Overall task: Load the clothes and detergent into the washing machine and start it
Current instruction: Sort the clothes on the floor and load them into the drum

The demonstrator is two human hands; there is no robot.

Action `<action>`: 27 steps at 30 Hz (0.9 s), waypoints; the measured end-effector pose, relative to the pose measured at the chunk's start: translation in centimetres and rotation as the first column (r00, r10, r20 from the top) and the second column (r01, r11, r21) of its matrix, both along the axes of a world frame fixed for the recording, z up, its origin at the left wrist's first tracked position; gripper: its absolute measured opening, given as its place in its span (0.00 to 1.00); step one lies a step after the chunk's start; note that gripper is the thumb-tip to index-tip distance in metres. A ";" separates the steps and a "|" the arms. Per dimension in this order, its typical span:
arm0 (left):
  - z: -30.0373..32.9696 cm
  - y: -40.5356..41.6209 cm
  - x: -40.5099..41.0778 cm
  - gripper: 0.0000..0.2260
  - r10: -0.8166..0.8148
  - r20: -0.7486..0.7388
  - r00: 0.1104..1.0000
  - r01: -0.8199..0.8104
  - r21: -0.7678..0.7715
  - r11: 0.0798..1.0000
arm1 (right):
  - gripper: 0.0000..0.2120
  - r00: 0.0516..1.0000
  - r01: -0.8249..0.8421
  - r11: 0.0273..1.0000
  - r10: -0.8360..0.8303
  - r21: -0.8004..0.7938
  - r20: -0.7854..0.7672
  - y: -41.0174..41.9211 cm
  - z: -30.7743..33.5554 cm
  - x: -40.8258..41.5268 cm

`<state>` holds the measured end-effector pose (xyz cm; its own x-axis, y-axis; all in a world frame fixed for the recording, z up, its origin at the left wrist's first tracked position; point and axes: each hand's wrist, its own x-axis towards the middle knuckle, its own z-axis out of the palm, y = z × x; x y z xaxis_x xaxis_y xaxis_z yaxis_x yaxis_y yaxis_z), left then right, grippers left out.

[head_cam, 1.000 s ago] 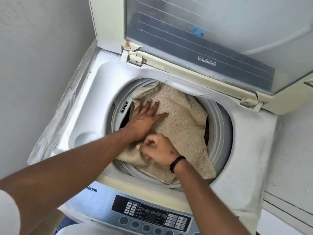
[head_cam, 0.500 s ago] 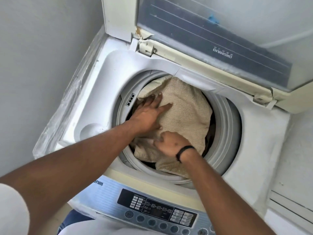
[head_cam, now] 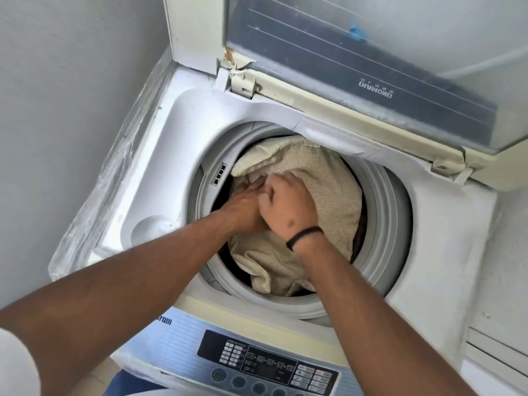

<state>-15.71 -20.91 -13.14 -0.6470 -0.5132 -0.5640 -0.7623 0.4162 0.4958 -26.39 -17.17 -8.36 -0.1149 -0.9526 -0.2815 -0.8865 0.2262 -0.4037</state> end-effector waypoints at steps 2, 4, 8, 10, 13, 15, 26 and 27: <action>-0.1 0.3 0.2 0.22 -0.013 0.062 0.998 0.013 0.007 1.000 | 0.08 0.991 -0.135 0.991 0.134 0.021 0.006 -2.6 -1.5 1.0; -1.0 0.6 0.2 0.27 -0.069 0.069 0.995 0.068 0.017 0.998 | 0.17 0.961 -0.234 0.940 0.262 0.250 -0.084 -4.9 -4.0 1.3; -2.2 0.7 0.3 0.40 -0.131 0.035 0.991 0.131 -0.005 0.991 | 0.29 0.952 -0.220 0.839 0.296 0.497 -0.078 -7.7 -7.9 0.2; -1.8 0.7 0.0 0.41 -0.104 0.010 0.995 0.104 -0.031 0.994 | 0.23 0.974 -0.189 0.922 0.219 0.339 -0.051 -7.8 -7.7 -0.2; -1.5 0.6 0.1 0.44 -0.010 0.067 0.998 0.011 -0.019 1.000 | 0.22 0.999 0.041 0.999 -0.041 0.000 0.004 -5.7 -6.6 -2.1; -1.3 0.7 0.1 0.50 0.033 0.133 0.991 -0.036 0.020 0.999 | 0.39 0.976 0.207 0.975 -0.212 -0.079 -0.055 -3.0 -6.4 -4.4; -2.1 1.6 0.1 0.68 -0.153 0.368 0.917 0.175 -0.025 0.984 | 0.52 0.943 0.323 0.903 -0.334 0.282 -0.010 0.1 -5.9 -6.9; -2.1 1.6 0.1 0.69 -0.134 0.358 0.924 0.154 -0.027 0.988 | 0.40 0.962 0.270 0.950 -0.257 0.155 -0.098 0.5 -4.9 -5.8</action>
<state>-15.66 -19.35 -15.27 -0.4792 -0.4652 -0.7443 -0.8138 0.5532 0.1781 -32.21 -16.69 -13.31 -0.3823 -0.8264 -0.4134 -0.8127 0.5136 -0.2752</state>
